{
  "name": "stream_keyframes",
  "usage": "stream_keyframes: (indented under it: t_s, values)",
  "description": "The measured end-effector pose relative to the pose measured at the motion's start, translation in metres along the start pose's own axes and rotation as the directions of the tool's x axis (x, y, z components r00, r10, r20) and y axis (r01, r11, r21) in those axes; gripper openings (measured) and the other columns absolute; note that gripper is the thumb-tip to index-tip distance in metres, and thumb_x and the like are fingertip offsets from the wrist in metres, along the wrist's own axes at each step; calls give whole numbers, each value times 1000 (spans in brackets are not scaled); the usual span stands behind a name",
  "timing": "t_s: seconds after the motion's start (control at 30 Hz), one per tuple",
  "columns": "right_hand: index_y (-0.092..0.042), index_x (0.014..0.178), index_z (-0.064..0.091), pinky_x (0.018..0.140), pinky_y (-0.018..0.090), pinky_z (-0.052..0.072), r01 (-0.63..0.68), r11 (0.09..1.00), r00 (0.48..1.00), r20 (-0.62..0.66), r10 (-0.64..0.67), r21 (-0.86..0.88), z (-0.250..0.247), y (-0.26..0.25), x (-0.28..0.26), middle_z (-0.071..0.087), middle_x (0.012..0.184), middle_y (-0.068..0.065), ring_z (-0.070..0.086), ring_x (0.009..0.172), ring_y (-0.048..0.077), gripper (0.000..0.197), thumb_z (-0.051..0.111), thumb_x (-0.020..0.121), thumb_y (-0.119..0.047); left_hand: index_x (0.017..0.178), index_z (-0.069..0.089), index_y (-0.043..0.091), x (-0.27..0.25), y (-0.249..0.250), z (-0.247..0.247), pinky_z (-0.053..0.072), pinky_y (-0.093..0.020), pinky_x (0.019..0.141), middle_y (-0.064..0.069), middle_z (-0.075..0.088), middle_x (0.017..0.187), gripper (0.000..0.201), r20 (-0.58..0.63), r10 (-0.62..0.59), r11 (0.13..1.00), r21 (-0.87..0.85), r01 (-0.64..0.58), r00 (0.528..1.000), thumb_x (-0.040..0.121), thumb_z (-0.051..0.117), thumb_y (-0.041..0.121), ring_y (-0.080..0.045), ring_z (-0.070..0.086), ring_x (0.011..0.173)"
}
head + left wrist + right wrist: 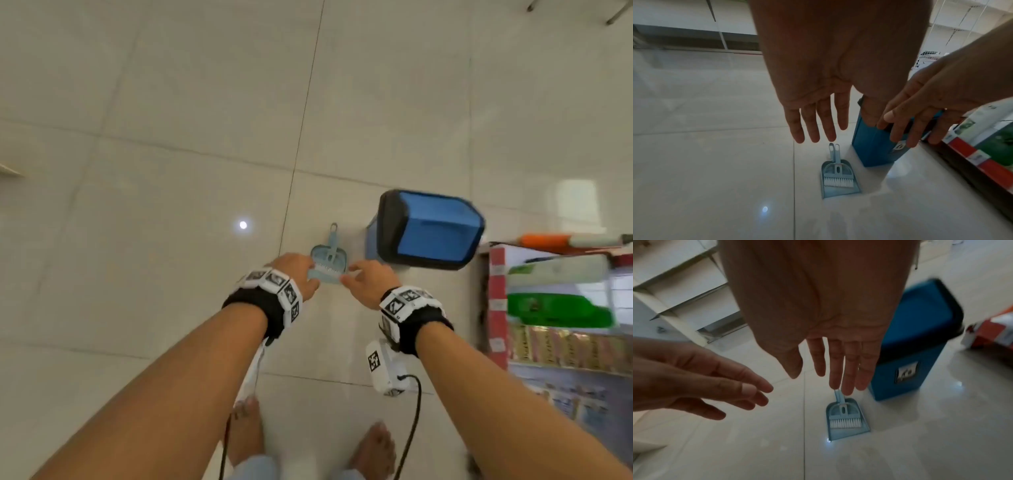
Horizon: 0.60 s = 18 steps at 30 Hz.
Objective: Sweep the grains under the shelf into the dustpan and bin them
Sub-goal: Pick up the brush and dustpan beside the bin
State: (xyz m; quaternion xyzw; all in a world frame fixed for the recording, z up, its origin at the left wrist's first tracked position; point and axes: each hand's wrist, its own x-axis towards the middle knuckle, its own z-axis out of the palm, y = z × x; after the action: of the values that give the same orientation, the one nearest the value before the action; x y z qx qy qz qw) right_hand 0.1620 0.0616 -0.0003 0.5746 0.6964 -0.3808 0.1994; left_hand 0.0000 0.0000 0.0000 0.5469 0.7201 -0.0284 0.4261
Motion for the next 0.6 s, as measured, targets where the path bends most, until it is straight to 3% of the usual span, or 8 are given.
stream_keyframes:
  t_s: [0.17, 0.3, 0.4, 0.5, 0.6]
  values:
    - [-11, 132, 58, 101, 34, 46, -14, 991, 985, -170, 37, 135, 62, 36, 109, 65, 127, 14, 60, 118, 30, 42, 57, 96, -32, 130, 61, 6, 106, -29, 58, 51, -34, 92, -14, 66, 126, 38, -95, -4, 993, -117, -7, 995, 96, 55, 22, -31, 62, 112]
    - [-10, 127, 59, 94, 36, 47, 88, 982, 917, -400, -14, 166, 102, 56, 179, 66, 118, 11, 60, 112, 29, 42, 60, 93, -34, 149, 39, 11, 178, -53, 90, 43, -36, 107, -15, 52, 145, 57, -142, 41, 997, -60, -50, 989, 94, 52, 8, -31, 51, 131]
    - [-12, 132, 55, 95, 39, 49, 160, 968, 862, -505, -41, 196, 117, 65, 220, 65, 120, 9, 60, 109, 25, 50, 65, 89, -37, 154, 29, 17, 217, -65, 101, 40, -40, 110, -13, 49, 147, 64, -197, 90, 993, -61, -104, 976, 94, 50, 6, -30, 47, 134]
    - [-19, 130, 54, 90, 39, 52, 197, 949, 835, -549, -31, 246, 132, 76, 241, 62, 119, 3, 59, 103, 18, 56, 70, 83, -44, 156, 24, 19, 237, -76, 114, 45, -41, 105, -12, 60, 136, 66, -233, 161, 977, -102, -188, 959, 95, 49, 7, -31, 56, 124]
    - [-26, 116, 59, 81, 39, 55, 167, 977, 805, -591, -59, 129, 140, 84, 239, 60, 112, -2, 61, 95, 18, 44, 70, 80, -49, 157, 19, 21, 237, -75, 124, 49, -40, 99, -11, 72, 118, 73, -272, 215, 964, -94, -248, 938, 92, 49, 6, -31, 65, 110]
